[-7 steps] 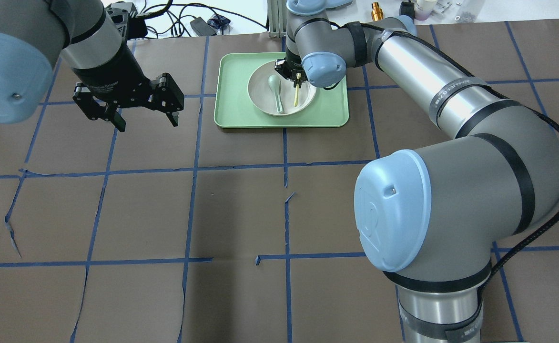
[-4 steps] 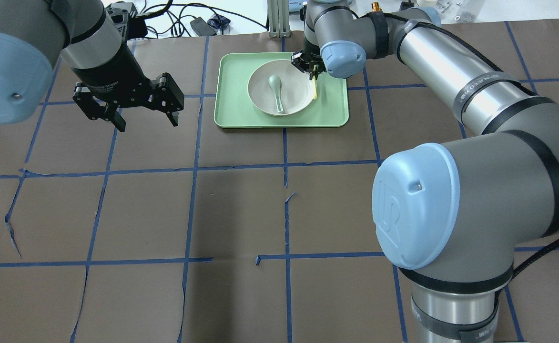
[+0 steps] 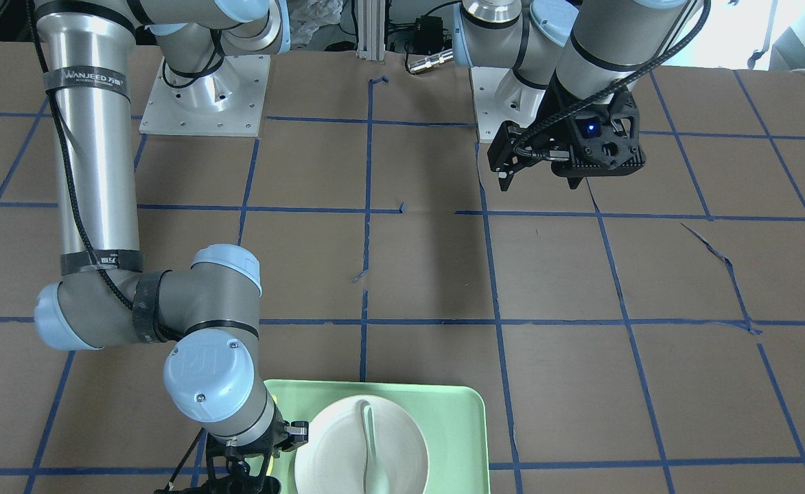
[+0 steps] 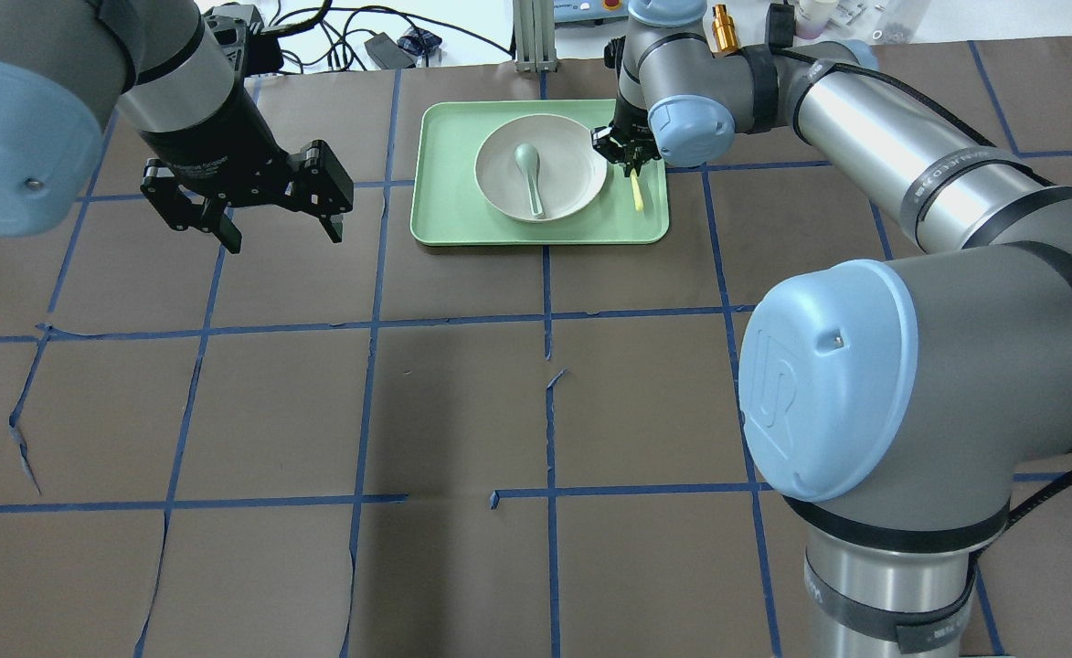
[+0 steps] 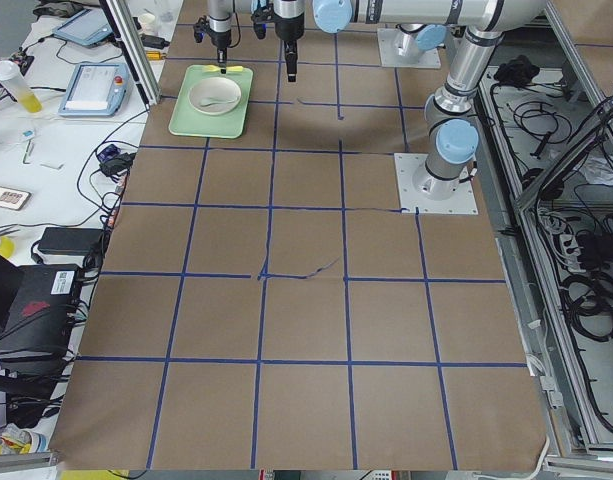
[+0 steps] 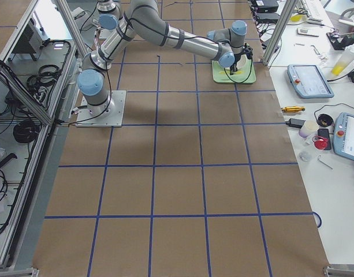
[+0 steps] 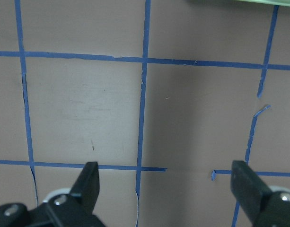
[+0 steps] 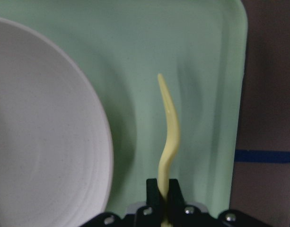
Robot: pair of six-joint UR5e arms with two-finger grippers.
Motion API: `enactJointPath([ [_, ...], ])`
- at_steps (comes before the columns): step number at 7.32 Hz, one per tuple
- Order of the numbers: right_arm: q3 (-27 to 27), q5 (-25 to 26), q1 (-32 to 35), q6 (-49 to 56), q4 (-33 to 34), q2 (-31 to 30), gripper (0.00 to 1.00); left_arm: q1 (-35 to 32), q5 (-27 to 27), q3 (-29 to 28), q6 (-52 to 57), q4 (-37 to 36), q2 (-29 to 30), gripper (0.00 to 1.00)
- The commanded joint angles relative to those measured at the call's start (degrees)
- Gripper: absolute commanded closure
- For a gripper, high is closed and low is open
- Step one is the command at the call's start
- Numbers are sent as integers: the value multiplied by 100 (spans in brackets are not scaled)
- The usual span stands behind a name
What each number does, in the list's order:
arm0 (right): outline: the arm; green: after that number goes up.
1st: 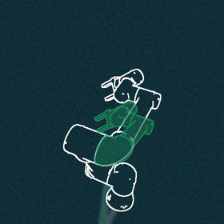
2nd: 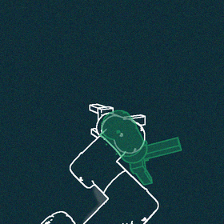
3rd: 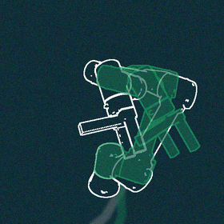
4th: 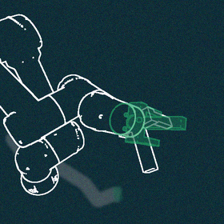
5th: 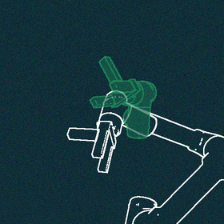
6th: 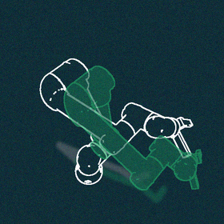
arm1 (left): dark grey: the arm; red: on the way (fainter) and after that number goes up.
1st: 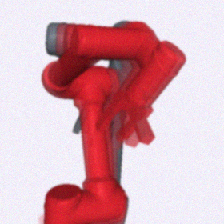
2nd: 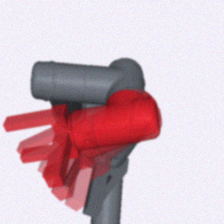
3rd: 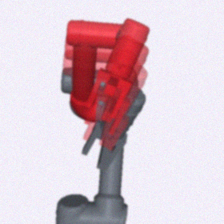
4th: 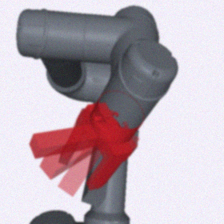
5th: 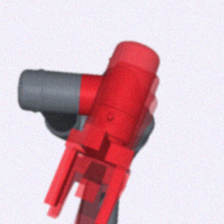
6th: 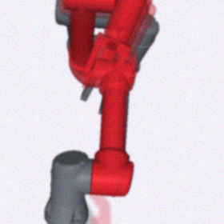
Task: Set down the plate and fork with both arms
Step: 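Lower the fork onto the tray and open the right gripper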
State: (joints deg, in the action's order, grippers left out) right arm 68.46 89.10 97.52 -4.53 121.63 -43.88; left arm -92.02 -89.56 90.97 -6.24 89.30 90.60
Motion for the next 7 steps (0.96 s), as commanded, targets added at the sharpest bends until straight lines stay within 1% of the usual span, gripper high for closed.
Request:
enactJointPath([
  [1,70,-33,-5,-4,63,11,5,0,0,0,0,9,1,0],
  [2,114,-7,-5,83,71,-24,0,0,0,0,8,9,-8,0],
  [5,439,81,-5,418,19,-418,0,0,0,9,8,9,-16,0],
  [6,475,99,-22,418,-173,-716,0,0,0,0,8,9,-25,0],
  [7,579,255,-92,427,-923,-1214,0,0,0,0,17,9,-34,0],
])
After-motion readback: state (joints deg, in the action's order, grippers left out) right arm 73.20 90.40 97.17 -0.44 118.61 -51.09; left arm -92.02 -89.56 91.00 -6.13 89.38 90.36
